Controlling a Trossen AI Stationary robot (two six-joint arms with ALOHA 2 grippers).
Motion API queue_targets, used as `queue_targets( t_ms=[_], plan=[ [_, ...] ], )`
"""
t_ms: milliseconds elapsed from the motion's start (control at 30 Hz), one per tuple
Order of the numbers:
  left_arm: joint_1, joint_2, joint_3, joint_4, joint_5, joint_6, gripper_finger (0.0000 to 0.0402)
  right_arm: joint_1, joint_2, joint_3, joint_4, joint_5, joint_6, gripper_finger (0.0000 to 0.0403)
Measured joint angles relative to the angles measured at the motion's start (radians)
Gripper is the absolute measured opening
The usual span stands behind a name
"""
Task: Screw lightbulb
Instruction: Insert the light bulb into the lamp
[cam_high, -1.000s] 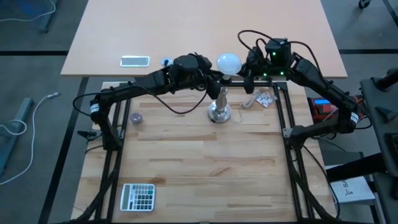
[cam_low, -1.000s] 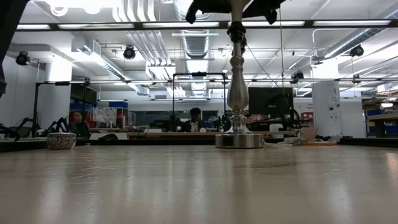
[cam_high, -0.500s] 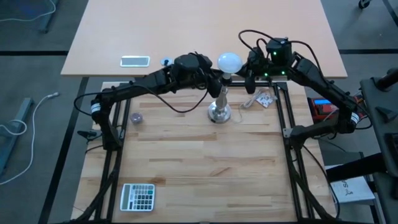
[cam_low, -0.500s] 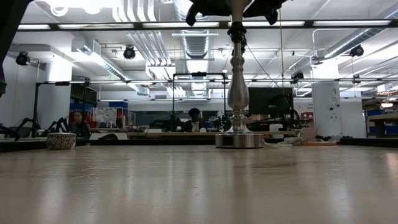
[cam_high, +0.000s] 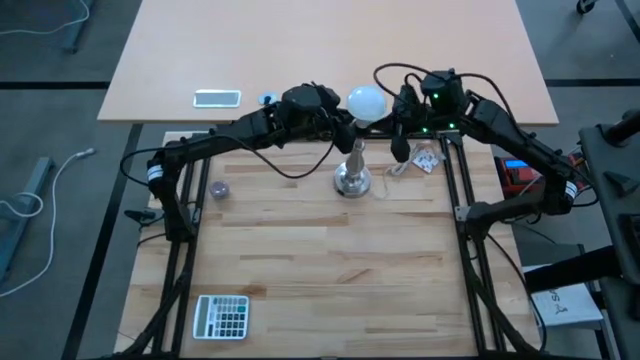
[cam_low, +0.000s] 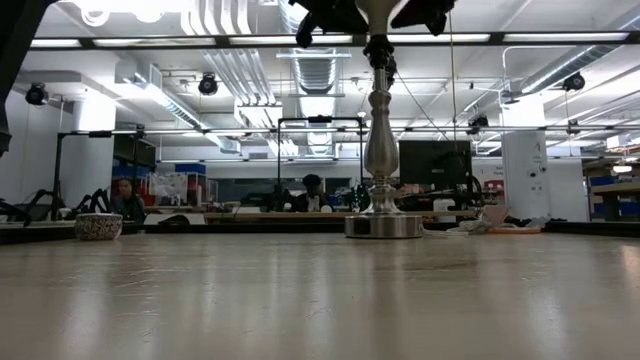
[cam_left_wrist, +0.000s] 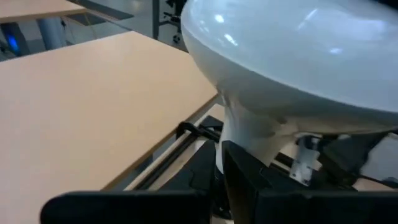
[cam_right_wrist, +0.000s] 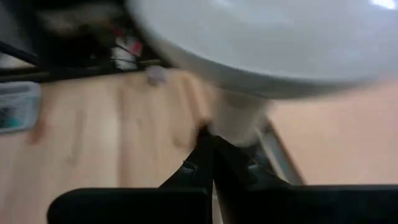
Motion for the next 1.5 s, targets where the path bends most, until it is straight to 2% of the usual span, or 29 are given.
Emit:
queue_targets(
  t_ms=[67, 267, 400, 700, 833, 933, 1133, 1233, 1500],
  plan=[
    [-0.008, -0.007, 0.0, -0.008, 0.006, -0.01, 0.002, -0.019, -0.004, 0.0, 0.006, 0.036, -0.005, 0.0],
    [-0.035, -0.01, 0.0, -0.008, 0.016, -0.049, 0.002, -0.045, 0.007, 0.0, 0.052, 0.034, 0.001, 0.0],
    [-0.044, -0.004, 0.0, -0.004, 0.029, -0.055, 0.002, -0.044, 0.007, 0.0, 0.091, -0.036, 0.019, 0.0],
    [-0.031, 0.019, 0.0, -0.003, 0.027, -0.069, 0.002, -0.033, 0.007, 0.0, 0.092, -0.073, 0.03, 0.0],
    [-0.03, 0.02, 0.0, -0.023, 0.022, -0.069, 0.002, -0.031, 0.007, 0.0, 0.092, -0.122, 0.049, 0.0],
    [-0.03, 0.015, 0.0, -0.044, 0.024, -0.069, 0.002, -0.032, 0.007, 0.0, 0.07, -0.107, 0.046, 0.0],
    [-0.041, -0.014, 0.016, -0.049, 0.045, -0.069, 0.002, -0.043, 0.006, 0.0, 0.036, 0.042, -0.004, 0.0],
    [-0.041, -0.014, 0.016, -0.054, 0.002, -0.052, 0.002, -0.045, 0.018, 0.0, 0.089, 0.026, 0.003, 0.0],
    [-0.025, -0.008, 0.014, -0.055, -0.026, -0.013, 0.002, -0.044, 0.029, 0.0, 0.102, -0.059, 0.03, 0.0]
  ],
)
